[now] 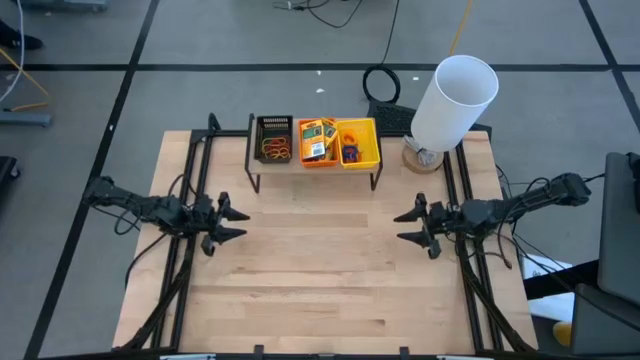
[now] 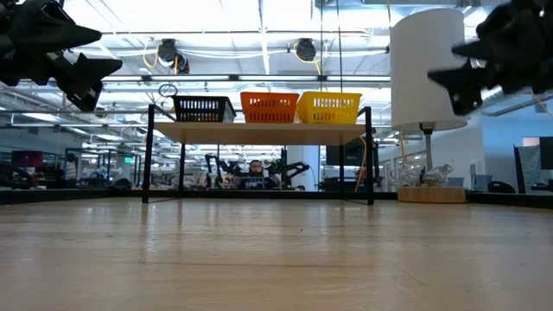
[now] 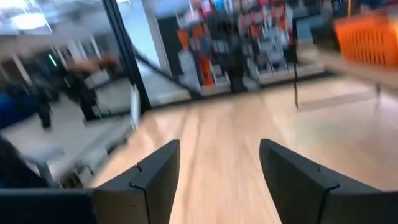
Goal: Pick & Place Office Desk Supplies
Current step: Return to Home Position
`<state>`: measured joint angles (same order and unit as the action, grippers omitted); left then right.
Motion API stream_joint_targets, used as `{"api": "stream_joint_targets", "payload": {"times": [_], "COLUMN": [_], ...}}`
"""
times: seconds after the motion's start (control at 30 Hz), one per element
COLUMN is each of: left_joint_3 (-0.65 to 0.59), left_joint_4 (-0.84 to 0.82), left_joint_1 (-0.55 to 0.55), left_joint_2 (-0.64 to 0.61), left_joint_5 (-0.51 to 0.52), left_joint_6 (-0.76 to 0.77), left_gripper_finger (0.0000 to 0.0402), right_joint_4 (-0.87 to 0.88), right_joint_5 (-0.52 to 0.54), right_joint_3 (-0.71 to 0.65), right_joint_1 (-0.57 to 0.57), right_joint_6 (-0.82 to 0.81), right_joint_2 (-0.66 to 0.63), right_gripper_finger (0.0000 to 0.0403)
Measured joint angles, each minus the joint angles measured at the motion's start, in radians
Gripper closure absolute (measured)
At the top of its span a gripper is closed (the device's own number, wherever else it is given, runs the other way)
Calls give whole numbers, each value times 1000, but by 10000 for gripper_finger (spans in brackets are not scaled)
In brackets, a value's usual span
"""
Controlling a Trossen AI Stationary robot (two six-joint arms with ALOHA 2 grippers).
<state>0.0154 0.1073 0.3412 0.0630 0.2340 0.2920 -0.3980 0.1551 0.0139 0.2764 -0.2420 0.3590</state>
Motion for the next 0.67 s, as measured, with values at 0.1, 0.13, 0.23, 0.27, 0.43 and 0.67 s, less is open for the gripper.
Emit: {"api": "stream_joint_targets", "payload": {"times": [0.1,0.13,0.23,0.27,0.43,0.67], "left_joint_3": [0,0,0,1,1,0], "left_joint_4": [-2,-2,-1,8,51,46], "left_joint_1": [0,0,-1,-5,-39,-126], "left_joint_2": [-13,-21,-61,-59,-58,-58], "left_joint_5": [0,0,0,2,-5,-6], "left_joint_6": [0,0,0,0,0,0], "left_gripper_finger": [199,199,199,199,199,199], "right_joint_4": [112,145,219,236,256,253], "right_joint_5": [0,0,0,0,0,-1], "right_joint_3": [0,0,0,0,0,0], "right_joint_1": [-3,-3,-3,-3,-3,-14], "right_joint_6": [0,0,0,0,0,0], "right_joint_2": [-13,-20,-51,-64,-140,-240], "right_gripper_finger": [193,193,193,193,193,193]}}
